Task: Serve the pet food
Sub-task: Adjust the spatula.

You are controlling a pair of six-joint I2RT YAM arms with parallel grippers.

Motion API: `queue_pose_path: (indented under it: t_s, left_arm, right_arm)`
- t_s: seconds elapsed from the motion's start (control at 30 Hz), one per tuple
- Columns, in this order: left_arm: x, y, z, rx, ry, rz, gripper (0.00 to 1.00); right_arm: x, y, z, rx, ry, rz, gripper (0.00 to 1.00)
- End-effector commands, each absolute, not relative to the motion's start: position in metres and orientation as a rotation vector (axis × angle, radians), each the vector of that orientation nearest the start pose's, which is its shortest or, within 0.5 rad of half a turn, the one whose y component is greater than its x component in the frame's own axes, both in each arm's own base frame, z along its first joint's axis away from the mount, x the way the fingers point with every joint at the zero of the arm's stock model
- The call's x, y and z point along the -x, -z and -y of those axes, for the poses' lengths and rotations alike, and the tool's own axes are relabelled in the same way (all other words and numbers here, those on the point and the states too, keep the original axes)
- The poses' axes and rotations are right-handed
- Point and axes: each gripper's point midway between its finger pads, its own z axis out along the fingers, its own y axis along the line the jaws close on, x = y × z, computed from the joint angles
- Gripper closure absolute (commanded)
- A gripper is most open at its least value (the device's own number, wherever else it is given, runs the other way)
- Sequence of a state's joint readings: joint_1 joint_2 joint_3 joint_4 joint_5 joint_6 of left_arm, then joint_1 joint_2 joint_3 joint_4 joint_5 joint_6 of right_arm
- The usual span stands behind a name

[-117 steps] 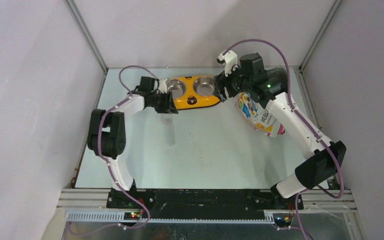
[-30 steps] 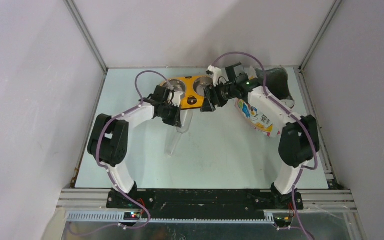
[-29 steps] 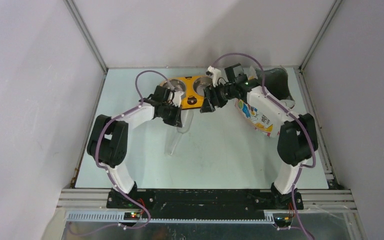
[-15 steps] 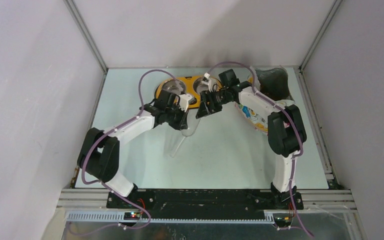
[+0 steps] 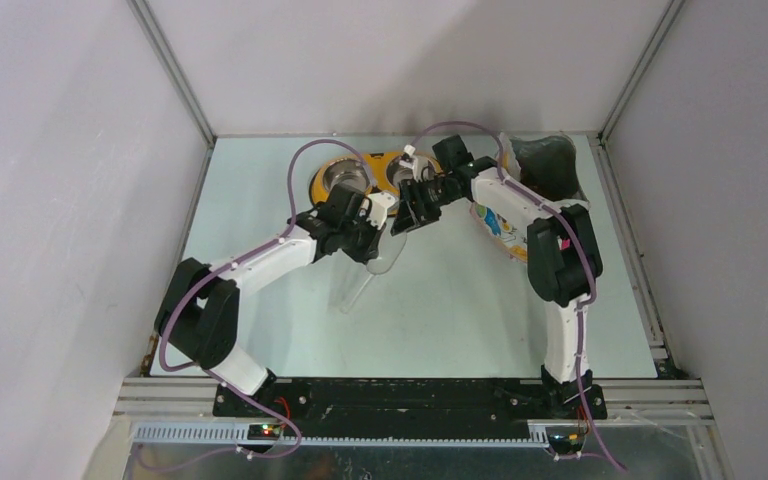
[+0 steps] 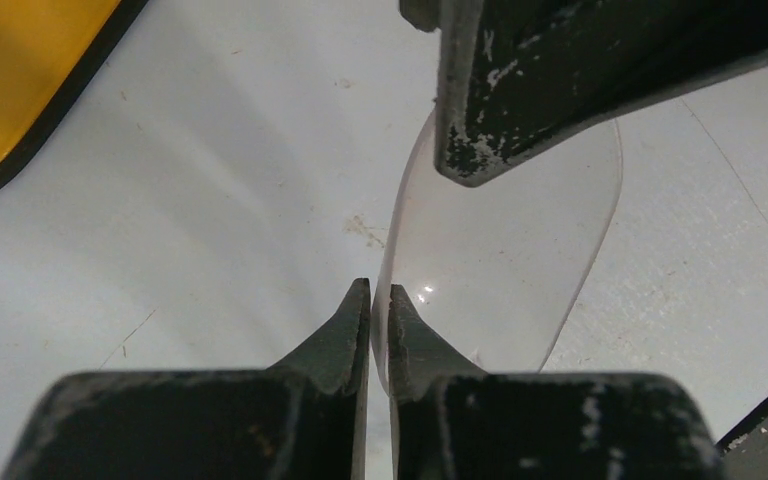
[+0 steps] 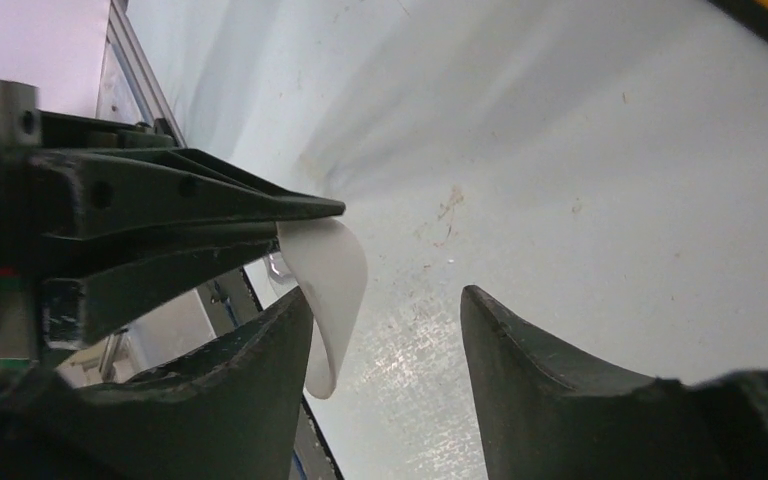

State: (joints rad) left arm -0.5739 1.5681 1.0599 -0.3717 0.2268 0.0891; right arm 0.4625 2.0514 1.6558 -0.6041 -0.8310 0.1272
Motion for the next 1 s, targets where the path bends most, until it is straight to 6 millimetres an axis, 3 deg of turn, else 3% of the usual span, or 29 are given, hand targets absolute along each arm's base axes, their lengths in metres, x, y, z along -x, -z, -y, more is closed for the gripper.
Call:
queue_pose_path:
  t_s: [0.0,0.3,0.53,0.6,0.67,0.7,0.77,0.97]
  left_arm:
    - [-0.314,-0.118,0.243,-0.907,0.462,-2.21,0.91]
    - [-0.312,-0.114,0.245,-0.92,0.474,-2.22,0.91]
    - [-0.311,-0.114,0.246,-0.934,0.471,-2.22,0.82]
    - [-0.311,-0.114,0.246,-0.936,0.471,-2.22,0.72]
    - [-0.31,-0.115,0.247,-0.938,0.473,-2.219,0.56]
    - [-0.311,-0.116,0.246,-0.938,0.471,-2.218,0.43]
    - [-0.311,-0.121,0.246,-0.937,0.468,-2.21,0.31]
    - [-0.317,-0.153,0.235,-0.9,0.422,-2.126,0.03]
  right_arm:
    - [-0.349,-0.129,-0.327,0.796,-1.275,-2.464,0.43]
    - [-0.342,-0.129,-0.333,0.858,-1.26,-2.459,0.59]
    - [-0.344,-0.127,-0.334,0.862,-1.227,-2.464,0.82]
    - [-0.344,-0.127,-0.333,0.861,-1.219,-2.466,0.88]
    - [-0.346,-0.128,-0.332,0.858,-1.213,-2.464,0.92]
    - [-0.346,-0.129,-0.332,0.857,-1.211,-2.463,0.93]
    - [-0.348,-0.13,-0.33,0.851,-1.204,-2.46,0.98]
    - [-0.355,-0.139,-0.322,0.815,-1.203,-2.443,1.0]
